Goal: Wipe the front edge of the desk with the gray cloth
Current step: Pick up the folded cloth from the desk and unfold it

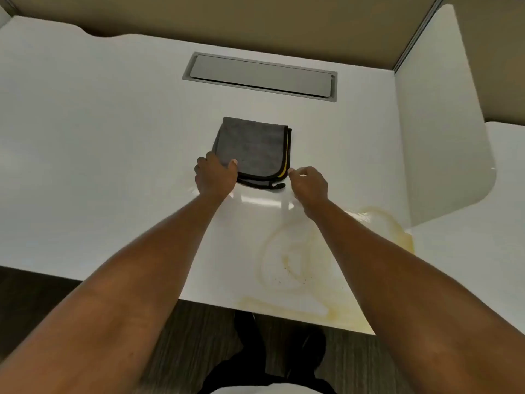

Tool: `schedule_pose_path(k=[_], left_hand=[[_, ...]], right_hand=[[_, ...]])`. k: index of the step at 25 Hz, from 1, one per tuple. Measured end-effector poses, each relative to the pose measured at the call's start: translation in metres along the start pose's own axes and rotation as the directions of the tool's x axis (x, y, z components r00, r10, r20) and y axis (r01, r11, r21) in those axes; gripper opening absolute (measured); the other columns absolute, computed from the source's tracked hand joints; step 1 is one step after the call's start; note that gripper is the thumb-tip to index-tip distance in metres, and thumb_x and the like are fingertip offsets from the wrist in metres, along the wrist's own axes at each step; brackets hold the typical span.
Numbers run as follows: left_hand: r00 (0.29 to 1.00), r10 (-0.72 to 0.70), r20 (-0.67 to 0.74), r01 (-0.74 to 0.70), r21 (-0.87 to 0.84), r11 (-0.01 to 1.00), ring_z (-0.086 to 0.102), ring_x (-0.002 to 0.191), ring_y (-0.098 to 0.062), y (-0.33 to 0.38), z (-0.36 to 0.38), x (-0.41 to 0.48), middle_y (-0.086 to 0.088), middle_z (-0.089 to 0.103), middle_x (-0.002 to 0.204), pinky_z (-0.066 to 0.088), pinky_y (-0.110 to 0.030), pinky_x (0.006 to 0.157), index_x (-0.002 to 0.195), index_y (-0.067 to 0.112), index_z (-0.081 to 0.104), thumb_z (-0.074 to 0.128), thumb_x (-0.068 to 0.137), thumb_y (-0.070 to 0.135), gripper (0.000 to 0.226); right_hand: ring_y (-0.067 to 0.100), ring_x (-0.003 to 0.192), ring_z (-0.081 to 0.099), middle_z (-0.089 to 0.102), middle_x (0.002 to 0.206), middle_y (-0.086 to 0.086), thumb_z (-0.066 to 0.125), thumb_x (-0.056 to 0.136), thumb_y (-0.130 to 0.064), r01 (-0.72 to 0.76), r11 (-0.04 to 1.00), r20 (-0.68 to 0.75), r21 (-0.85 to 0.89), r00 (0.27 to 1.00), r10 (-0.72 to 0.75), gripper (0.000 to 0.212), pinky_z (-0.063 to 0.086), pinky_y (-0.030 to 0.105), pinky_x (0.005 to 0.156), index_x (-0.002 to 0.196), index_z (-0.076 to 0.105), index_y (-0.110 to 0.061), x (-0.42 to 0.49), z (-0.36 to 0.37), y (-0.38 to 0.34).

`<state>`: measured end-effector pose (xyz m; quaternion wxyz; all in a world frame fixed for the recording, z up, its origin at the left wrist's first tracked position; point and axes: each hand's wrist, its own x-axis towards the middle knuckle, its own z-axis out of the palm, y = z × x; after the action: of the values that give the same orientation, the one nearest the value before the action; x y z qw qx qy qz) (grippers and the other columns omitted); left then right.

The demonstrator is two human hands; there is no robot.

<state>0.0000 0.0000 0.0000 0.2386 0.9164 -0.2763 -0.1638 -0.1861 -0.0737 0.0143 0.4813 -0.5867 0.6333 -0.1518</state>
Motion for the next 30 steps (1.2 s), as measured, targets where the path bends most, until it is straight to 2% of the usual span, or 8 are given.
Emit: schedule_pose_path(k=[4,9,12,16,19,21,25,30], left_hand=[[0.994,-0.099,0.05,0.098,0.027,0.995,0.052,0.125,-0.035,0.003,-0.003,0.026,-0.019,0.053,0.132,0.046,-0.045,0.101,0.128,0.001,0.052,0.062,0.094,0.038,0.051],[0.972,-0.141,0.189,0.176,-0.185,0.967,0.06,0.083,-0.023,0.007,-0.009,0.041,-0.01,0.064,0.095,0.048,-0.031,0.067,0.099,0.003,0.06,0.06,0.088,0.01,0.012],[0.924,-0.22,0.314,0.344,-0.424,0.838,0.056,0.07,-0.018,0.02,-0.02,0.039,-0.009,0.059,0.088,0.046,-0.026,0.056,0.082,0.008,0.055,0.064,0.084,0.005,0.009],[0.884,-0.147,0.443,0.422,-0.622,0.659,0.058,0.06,-0.016,0.052,-0.052,0.018,-0.009,0.062,0.081,0.047,-0.023,0.047,0.1,0.006,0.064,0.069,0.084,0.007,0.017],[0.889,-0.03,0.457,0.398,-0.738,0.545,0.058,0.046,-0.014,0.075,-0.08,-0.01,-0.007,0.065,0.064,0.048,-0.023,0.045,0.084,0.006,0.066,0.069,0.084,0.004,0.003],[0.884,0.021,0.467,0.406,-0.789,0.46,0.06,0.048,-0.016,0.086,-0.096,-0.031,-0.007,0.066,0.064,0.05,-0.024,0.047,0.082,0.006,0.066,0.068,0.086,0.005,0.004],[0.858,0.07,0.509,0.464,-0.826,0.319,0.059,0.063,-0.02,0.097,-0.116,-0.074,-0.009,0.062,0.076,0.051,-0.024,0.047,0.082,0.007,0.066,0.067,0.089,0.006,0.007],[0.848,0.09,0.522,0.507,-0.849,0.149,0.06,0.06,-0.019,0.108,-0.122,-0.142,-0.01,0.061,0.078,0.052,-0.023,0.048,0.092,0.003,0.063,0.067,0.09,0.009,0.007]], right_hand=[[0.027,0.11,0.066,0.066,0.127,0.004,0.06,0.097,-0.044,-0.03,1.0,-0.028,0.006,0.999,0.03,0.044,0.055,0.044,0.101,0.129,0.062,-0.013,-0.007,0.011,-0.006],[0.025,0.09,0.069,0.071,0.116,0.012,0.062,0.097,-0.043,-0.049,0.997,-0.048,0.061,0.997,0.052,0.041,0.059,0.049,0.093,0.123,0.063,-0.011,-0.006,0.019,-0.004],[0.031,0.092,0.071,0.073,0.106,0.013,0.059,0.098,-0.044,-0.058,0.997,-0.071,0.043,0.996,0.06,0.038,0.061,0.049,0.088,0.111,0.065,-0.008,-0.011,0.021,-0.003],[0.037,0.096,0.069,0.066,0.086,0.012,0.051,0.102,-0.049,-0.062,0.997,-0.066,0.05,0.996,0.065,0.048,0.058,0.051,0.093,0.079,0.062,-0.008,-0.023,0.019,-0.008],[0.038,0.102,0.07,0.069,0.111,0.022,0.049,0.1,-0.06,-0.266,0.917,0.132,0.297,0.963,0.236,0.051,0.059,0.049,0.092,0.091,0.061,-0.011,-0.033,0.014,-0.012],[0.043,0.111,0.067,0.062,0.129,0.028,0.051,0.097,-0.067,-0.472,0.735,0.391,0.487,0.87,0.3,0.075,0.058,0.052,0.092,0.129,0.052,0.0,-0.043,0.009,-0.012],[0.048,0.114,0.067,0.057,0.137,0.034,0.056,0.089,-0.073,-0.688,0.431,0.715,0.584,0.687,0.127,0.114,0.055,0.059,0.096,0.156,0.018,0.011,-0.07,0.001,-0.005],[0.044,0.113,0.068,0.073,0.114,0.023,0.063,0.087,-0.07,-0.67,0.398,0.737,0.627,0.675,-0.025,0.085,0.058,0.056,0.093,0.133,0.061,0.001,-0.111,-0.01,0.011]])
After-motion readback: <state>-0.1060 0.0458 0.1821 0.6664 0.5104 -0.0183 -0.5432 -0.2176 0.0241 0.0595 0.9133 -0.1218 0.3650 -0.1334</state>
